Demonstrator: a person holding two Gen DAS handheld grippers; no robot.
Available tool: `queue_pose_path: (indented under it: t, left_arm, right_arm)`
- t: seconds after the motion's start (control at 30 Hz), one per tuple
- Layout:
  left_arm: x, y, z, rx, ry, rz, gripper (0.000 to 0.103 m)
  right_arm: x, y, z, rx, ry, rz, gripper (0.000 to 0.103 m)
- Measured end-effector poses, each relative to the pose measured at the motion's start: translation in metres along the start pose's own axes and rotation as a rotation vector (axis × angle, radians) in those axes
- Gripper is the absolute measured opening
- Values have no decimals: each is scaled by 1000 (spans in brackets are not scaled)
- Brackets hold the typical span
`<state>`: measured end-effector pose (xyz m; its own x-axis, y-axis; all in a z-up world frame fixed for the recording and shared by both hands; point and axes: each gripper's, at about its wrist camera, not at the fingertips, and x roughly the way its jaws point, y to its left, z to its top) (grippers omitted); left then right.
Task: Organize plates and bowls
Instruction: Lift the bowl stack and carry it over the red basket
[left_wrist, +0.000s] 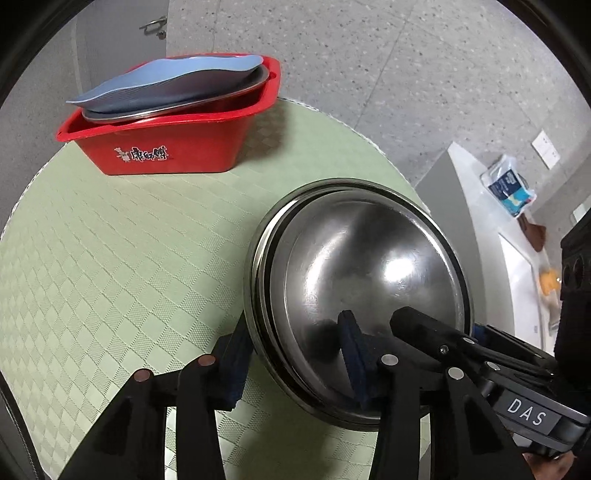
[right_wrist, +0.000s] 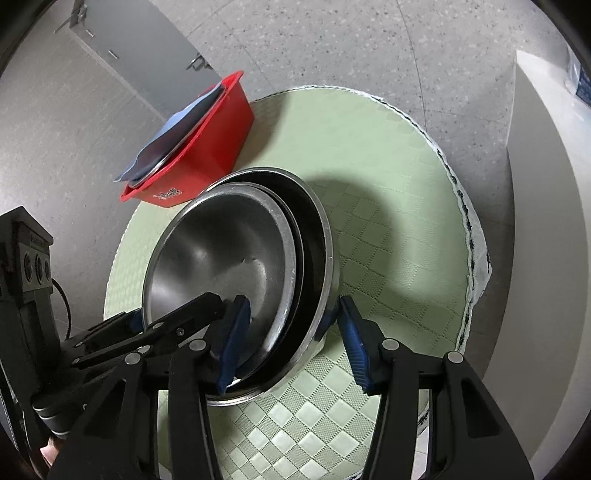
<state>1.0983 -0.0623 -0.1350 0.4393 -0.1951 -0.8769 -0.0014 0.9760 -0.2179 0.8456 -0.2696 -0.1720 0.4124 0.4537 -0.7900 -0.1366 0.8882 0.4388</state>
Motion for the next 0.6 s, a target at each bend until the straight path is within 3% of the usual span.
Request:
queue_pose_path:
  t: [0.13, 0.3, 0.6]
  left_arm:
    - [-6, 0, 5, 18, -25, 5, 39]
    - [-28, 5, 19, 25, -80, -41, 39]
    - [-69, 52, 80, 6, -183, -75, 39]
  right_arm:
    - [-6, 7, 4, -7, -24, -7, 51]
    - [-23, 23, 21, -15, -76, -8, 51]
    - [-33, 86, 93, -66, -168, 34, 51]
